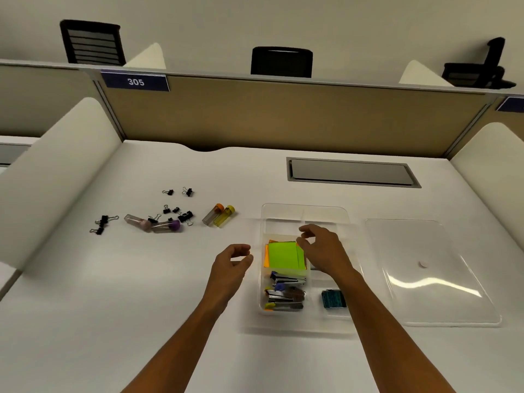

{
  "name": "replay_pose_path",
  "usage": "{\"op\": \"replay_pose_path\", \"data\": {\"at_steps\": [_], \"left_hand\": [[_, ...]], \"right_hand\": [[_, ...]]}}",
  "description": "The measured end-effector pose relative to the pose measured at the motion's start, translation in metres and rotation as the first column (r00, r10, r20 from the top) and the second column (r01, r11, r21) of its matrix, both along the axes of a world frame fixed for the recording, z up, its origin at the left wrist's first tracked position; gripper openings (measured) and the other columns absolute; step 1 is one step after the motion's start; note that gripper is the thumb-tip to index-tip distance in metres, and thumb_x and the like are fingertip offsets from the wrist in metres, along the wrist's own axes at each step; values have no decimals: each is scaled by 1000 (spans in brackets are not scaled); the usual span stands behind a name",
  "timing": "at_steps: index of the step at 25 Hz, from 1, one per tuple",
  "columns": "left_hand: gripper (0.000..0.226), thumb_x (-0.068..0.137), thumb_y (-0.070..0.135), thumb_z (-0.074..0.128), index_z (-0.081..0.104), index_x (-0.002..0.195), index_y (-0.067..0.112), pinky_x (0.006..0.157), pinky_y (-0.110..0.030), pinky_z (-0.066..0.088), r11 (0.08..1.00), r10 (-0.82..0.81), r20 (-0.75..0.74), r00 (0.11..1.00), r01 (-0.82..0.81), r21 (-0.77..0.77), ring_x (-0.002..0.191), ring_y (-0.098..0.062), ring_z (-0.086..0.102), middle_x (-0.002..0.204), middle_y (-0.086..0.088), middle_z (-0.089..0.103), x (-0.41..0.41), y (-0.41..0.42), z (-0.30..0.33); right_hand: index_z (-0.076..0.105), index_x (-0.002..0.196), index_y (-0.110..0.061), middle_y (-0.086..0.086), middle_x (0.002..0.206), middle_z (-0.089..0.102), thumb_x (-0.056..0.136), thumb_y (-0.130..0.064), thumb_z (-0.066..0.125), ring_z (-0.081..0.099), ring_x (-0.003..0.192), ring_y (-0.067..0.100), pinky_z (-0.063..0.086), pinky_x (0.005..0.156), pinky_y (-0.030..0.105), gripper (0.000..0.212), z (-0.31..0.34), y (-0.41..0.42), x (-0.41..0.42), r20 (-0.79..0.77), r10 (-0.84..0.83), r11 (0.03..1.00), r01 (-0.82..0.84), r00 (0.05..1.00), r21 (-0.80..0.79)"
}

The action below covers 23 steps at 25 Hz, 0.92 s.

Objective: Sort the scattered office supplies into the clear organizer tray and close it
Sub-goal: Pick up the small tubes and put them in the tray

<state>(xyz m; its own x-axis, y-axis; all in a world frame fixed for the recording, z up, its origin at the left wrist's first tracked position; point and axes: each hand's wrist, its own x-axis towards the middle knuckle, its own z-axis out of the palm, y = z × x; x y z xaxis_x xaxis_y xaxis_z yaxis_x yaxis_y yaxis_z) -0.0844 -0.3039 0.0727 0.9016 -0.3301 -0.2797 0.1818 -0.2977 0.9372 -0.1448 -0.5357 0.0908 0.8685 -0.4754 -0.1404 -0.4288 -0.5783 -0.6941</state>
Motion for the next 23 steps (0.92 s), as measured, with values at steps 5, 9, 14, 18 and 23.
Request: {"op": "replay_pose_path", "data": {"at_steps": [5, 9, 14, 18, 23], "left_hand": [[21, 91, 24, 63, 63, 111, 29, 78, -27, 54, 995, 100, 7, 995, -100, 26, 95, -9, 64, 112, 11, 64, 18, 40, -3], [22, 91, 25, 63, 62, 113, 29, 72, -22, 49, 983, 172, 8, 985, -172, 60, 96, -7, 63, 114, 10, 64, 41, 79, -10], [25, 90, 24, 64, 61, 114, 28, 72, -22, 47, 966, 233, 29, 972, -235, 109, 102, -12, 61, 120, 9, 61, 77, 114, -18], [30, 90, 23, 65, 59, 119, 25, 84, -27, 46, 956, 209, 99, 973, -225, 189, 109, -16, 57, 126, 4, 56, 111, 132, -30], [36, 89, 18, 65, 57, 124, 21, 97, -34, 40, 925, 47, 267, 963, -143, 352, 122, -24, 48, 135, -2, 50, 149, 134, -47]], "right_hand": [[59, 126, -26, -10, 121, 63, 92, -32, 63, 62, 76, 3, 50, 76, 25, 35, 0, 41, 29, 80, 160, 986, -164, 984, 41], [54, 131, -27, -8, 124, 59, 92, -30, 63, 62, 80, 3, 46, 71, 17, 40, -5, 73, 57, 86, 253, 966, -256, 964, 20], [49, 137, -26, -2, 135, 52, 92, -33, 61, 58, 108, 13, 45, 95, 28, 46, -14, 100, 96, 6, 372, 926, -371, 928, -63], [39, 144, -23, 3, 147, 40, 93, -35, 58, 41, 133, 21, 35, 110, 35, 56, -23, 112, 132, -104, 419, 896, -429, 902, -114], [24, 150, -27, 5, 157, 22, 92, -37, 58, 33, 135, 31, 36, 108, 42, 68, -43, 124, 166, -249, 428, 853, -479, 869, -207]]}}
